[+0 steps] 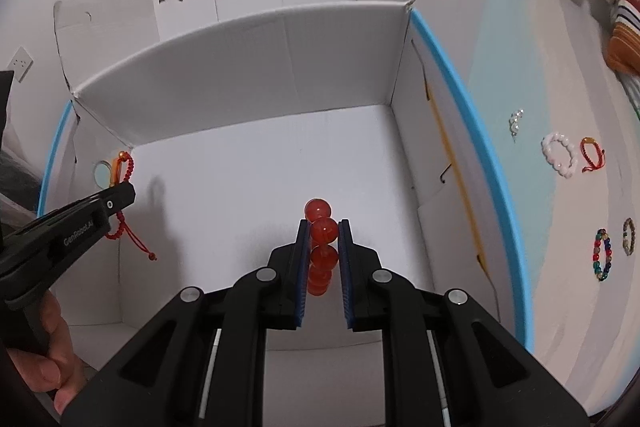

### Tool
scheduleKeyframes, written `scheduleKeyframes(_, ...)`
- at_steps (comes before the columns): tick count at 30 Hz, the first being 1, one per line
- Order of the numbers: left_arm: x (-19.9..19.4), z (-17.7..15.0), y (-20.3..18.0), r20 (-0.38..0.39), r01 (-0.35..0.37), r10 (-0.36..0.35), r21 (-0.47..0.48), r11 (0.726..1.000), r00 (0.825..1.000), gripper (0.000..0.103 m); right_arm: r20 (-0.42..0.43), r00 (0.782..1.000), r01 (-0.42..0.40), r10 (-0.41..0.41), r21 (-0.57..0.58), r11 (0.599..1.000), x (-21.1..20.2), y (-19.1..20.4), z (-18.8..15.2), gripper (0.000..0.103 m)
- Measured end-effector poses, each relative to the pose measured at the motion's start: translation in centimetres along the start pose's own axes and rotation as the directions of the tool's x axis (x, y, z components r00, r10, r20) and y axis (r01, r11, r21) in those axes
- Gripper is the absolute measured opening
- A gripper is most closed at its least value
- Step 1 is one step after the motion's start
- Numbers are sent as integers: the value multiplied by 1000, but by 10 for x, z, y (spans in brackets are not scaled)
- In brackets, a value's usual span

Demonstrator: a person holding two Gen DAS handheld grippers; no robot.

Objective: Organize jewelry
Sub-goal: 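Carry both bracelets into the white box and open both tools, then withdraw both tools from the box back over the bed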

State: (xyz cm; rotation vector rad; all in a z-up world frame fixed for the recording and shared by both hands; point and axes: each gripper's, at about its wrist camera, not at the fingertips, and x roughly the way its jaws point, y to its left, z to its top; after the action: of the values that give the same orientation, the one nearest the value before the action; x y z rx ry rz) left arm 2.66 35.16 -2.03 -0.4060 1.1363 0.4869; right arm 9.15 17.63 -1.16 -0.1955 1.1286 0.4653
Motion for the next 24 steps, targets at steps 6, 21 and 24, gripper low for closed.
scheduleKeyframes(6,-8,1,-4,19,-4,4,6,1000,1000,44,12,1000,11,-11,-31,999,-2,5,-2,14)
scheduleKeyframes(21,-73,2,-22,230,-26,22,16,1000,973,97,157,988,-9,3,33,999,-59,-26,-6,86)
scheduleKeyframes(24,-84,3,-33,257,-12,6,21,1000,966,97,198,980,-14,0,71,997,-74,-43,-8,94)
